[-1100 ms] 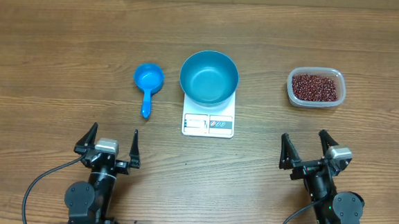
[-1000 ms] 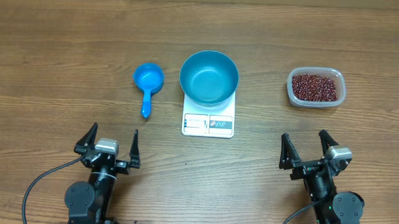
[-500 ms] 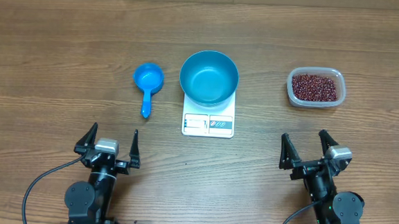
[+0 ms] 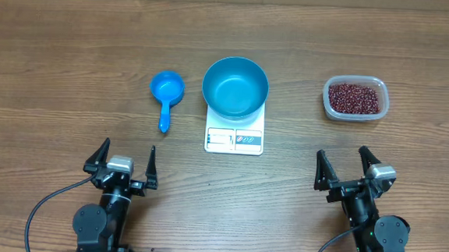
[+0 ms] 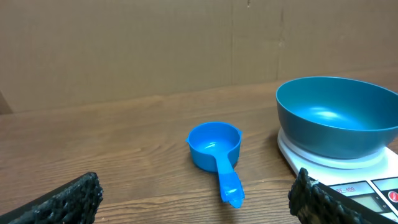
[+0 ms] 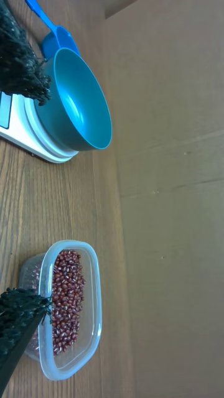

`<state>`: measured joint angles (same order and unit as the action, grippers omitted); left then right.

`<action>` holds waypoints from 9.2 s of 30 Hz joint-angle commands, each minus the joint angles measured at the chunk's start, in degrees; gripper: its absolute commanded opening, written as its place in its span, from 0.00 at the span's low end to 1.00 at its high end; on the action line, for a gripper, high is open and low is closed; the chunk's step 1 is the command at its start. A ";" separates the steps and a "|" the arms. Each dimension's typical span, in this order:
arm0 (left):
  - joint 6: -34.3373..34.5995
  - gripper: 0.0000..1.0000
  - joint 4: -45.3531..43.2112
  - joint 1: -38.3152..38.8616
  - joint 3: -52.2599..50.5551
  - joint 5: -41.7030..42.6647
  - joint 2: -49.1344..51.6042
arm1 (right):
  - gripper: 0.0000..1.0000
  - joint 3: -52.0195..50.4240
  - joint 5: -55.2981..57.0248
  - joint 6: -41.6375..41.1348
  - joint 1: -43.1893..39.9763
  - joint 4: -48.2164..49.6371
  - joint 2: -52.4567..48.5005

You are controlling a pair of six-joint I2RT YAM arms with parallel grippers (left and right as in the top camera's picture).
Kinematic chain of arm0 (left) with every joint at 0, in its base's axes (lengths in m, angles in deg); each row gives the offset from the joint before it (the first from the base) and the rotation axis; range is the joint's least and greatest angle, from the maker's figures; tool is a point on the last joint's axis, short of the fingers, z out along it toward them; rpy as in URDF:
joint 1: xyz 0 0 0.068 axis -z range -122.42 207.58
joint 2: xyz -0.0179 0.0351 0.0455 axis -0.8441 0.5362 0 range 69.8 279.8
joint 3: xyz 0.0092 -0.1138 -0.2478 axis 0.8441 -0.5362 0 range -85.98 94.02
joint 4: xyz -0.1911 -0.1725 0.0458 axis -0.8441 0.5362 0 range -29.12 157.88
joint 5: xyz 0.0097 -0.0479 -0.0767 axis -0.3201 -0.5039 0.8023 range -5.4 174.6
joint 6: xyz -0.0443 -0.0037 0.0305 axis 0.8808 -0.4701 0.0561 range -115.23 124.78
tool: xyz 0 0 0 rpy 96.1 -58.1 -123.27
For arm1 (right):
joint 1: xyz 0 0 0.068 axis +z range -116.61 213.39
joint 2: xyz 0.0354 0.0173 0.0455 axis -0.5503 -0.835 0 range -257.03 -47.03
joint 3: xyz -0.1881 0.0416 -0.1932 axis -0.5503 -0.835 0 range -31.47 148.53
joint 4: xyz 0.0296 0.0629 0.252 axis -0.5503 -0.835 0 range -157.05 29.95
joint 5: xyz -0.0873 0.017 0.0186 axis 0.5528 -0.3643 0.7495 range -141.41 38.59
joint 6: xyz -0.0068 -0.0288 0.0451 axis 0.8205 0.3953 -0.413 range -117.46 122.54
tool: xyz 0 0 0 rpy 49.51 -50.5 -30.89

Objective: Scoop item into bowl and weigh 150g on scale

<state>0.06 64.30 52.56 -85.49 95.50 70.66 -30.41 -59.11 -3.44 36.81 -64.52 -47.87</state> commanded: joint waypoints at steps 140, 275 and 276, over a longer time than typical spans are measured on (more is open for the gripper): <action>-3.50 1.00 47.67 2.25 92.80 -4.48 116.04 | 1.00 -0.59 -0.46 -0.13 0.15 0.31 0.68; -1.25 0.04 35.30 3.54 85.85 -5.09 121.77 | 1.00 -0.59 -0.46 -0.13 0.15 0.28 0.68; -1.22 0.04 35.30 3.54 85.85 -5.11 121.77 | 1.00 -0.59 -0.46 -0.13 0.15 0.31 0.68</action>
<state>-1.16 99.62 55.91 0.72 91.00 191.83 -30.41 -59.11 -3.46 36.81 -64.41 -47.76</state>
